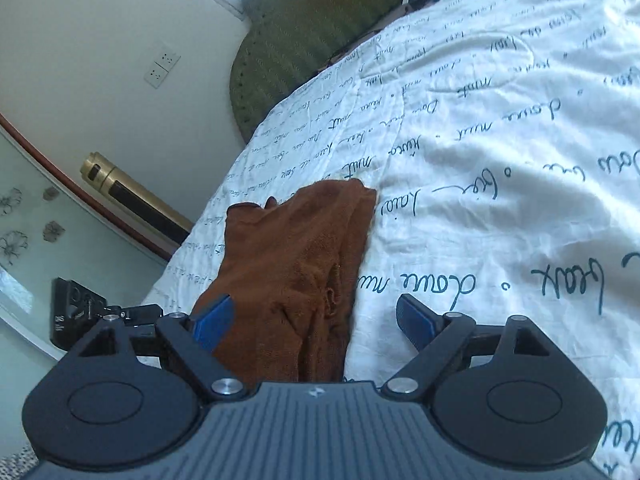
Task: Fold small clothes
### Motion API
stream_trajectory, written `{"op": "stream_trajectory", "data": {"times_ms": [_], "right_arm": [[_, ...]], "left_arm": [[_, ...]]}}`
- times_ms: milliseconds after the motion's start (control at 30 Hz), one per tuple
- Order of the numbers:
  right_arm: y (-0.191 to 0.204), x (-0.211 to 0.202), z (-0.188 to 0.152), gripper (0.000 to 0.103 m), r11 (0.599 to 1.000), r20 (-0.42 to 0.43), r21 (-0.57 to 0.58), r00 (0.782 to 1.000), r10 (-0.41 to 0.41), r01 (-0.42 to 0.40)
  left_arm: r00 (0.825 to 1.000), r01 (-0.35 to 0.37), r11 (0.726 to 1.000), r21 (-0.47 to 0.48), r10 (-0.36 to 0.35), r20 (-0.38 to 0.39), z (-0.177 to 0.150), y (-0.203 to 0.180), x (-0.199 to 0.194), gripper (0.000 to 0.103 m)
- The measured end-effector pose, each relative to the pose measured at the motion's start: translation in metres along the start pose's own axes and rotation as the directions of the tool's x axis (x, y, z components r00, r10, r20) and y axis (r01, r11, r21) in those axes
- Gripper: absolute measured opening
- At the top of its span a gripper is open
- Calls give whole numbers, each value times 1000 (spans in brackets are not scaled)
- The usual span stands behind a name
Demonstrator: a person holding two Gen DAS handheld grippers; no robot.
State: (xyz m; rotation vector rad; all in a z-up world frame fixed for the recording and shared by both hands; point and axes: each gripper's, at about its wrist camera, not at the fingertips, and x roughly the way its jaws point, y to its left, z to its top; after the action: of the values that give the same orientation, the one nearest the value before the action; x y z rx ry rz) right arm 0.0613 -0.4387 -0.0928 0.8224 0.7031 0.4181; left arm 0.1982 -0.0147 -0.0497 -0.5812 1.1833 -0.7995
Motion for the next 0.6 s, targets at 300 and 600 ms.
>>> {"op": "stream_trajectory", "data": {"times_ms": [300, 600], "right_arm": [[22, 68, 19, 91, 983, -187, -103, 973, 134, -155], [112, 47, -14, 32, 932, -4, -322, 984, -178, 167]], "left_arm": [[983, 176, 972, -157, -181, -17, 42, 11, 47, 98], [946, -285, 631, 722, 308, 105, 2, -136, 67, 28]]}}
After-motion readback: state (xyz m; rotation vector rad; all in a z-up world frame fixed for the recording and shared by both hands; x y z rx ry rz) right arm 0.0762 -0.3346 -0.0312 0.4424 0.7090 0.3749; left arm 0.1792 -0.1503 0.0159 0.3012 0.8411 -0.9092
